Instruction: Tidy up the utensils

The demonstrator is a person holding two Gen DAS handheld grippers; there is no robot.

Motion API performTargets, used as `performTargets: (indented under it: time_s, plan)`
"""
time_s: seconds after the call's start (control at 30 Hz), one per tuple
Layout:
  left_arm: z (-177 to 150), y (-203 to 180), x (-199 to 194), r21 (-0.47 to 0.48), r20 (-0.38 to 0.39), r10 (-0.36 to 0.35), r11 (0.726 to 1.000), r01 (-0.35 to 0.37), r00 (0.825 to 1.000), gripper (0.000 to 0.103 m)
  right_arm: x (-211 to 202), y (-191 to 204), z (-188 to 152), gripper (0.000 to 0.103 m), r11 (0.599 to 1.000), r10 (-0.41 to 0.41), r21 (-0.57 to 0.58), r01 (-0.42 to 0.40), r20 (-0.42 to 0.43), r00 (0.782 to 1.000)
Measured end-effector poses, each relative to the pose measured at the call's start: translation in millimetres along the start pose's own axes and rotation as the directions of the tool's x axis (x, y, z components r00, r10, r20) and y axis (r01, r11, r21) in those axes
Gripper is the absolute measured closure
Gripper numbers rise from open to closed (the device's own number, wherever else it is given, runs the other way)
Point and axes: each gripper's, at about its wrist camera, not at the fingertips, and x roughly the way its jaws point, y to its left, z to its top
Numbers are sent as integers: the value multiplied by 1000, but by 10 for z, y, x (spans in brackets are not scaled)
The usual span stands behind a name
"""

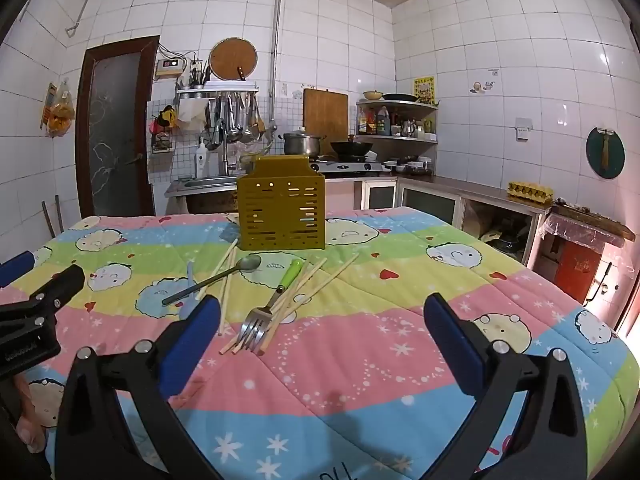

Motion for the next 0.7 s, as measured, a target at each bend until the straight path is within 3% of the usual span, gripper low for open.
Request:
performTargets:
  time_s: [0.7]
  plan:
    - [-3, 22, 27, -13, -2, -4, 1000, 4, 1000, 5, -13, -13, -1, 4, 1000, -24, -8, 24, 16, 1000]
